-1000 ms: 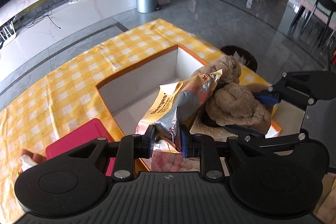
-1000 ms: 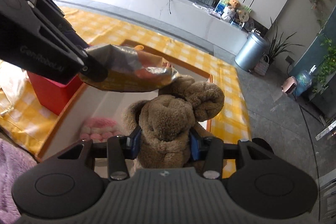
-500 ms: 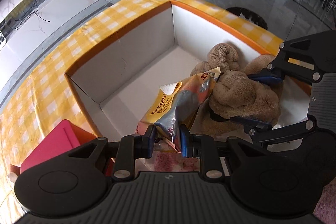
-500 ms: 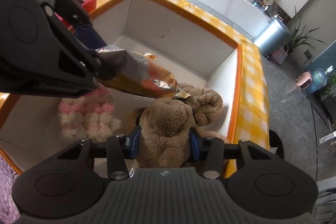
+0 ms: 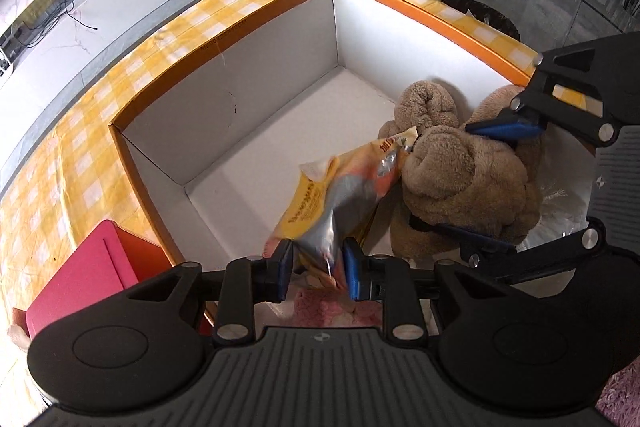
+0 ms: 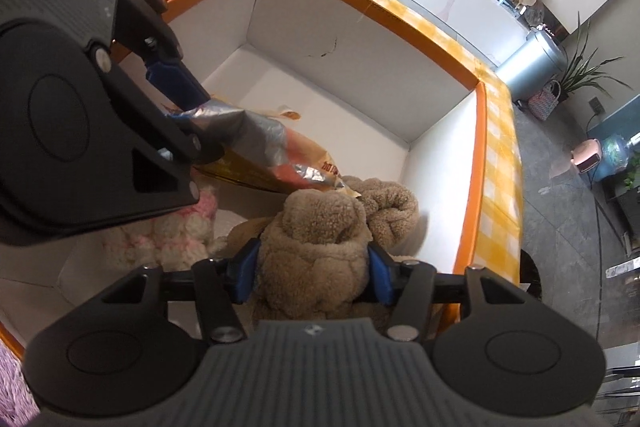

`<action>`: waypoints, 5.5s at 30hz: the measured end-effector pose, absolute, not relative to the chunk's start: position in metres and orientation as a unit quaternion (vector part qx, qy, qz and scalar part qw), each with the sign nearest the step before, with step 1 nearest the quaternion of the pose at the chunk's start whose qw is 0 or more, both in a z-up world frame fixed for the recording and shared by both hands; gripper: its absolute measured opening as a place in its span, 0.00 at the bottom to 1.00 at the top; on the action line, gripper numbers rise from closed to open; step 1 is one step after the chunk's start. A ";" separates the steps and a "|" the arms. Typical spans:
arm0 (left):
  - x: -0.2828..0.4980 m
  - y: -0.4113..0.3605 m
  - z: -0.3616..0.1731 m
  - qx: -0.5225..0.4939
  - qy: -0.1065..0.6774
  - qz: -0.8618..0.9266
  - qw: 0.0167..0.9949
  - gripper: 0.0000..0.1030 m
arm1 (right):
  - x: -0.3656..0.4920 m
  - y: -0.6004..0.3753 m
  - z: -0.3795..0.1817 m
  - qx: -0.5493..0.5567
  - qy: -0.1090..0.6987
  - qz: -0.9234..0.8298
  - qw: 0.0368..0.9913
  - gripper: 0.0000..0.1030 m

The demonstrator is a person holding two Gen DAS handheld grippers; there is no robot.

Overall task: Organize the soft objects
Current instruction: 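Carry the teddy bear and snack bag into the orange box and release both, then withdraw both tools back toward the white towel and mesh bag, then grasp the white mesh bag with the right tool while the left tool grasps the yellow cloth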

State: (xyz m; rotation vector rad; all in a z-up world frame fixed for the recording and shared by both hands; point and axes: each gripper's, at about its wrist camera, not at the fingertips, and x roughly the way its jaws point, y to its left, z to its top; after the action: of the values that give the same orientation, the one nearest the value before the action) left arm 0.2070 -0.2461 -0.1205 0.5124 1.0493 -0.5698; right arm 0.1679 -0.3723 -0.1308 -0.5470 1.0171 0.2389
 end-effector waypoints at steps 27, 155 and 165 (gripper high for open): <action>0.108 -0.138 0.010 0.177 0.335 -0.249 0.891 0.46 | 0.061 -0.336 -0.018 -0.119 0.362 0.004 0.925 0.79; 0.124 0.106 -0.150 0.000 0.531 -0.031 0.847 0.64 | 0.108 -0.107 -0.185 -0.102 0.432 0.195 0.875 0.01; 0.122 0.104 -0.155 0.022 0.519 -0.013 0.855 0.59 | 0.112 -0.109 -0.188 -0.095 0.442 0.195 0.871 0.01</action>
State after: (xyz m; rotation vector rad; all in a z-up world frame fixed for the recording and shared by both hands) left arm 0.1223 0.1037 -0.1548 0.0458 1.0908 -0.0277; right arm 0.1122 -0.1087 -0.1885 -0.1994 0.9236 0.4067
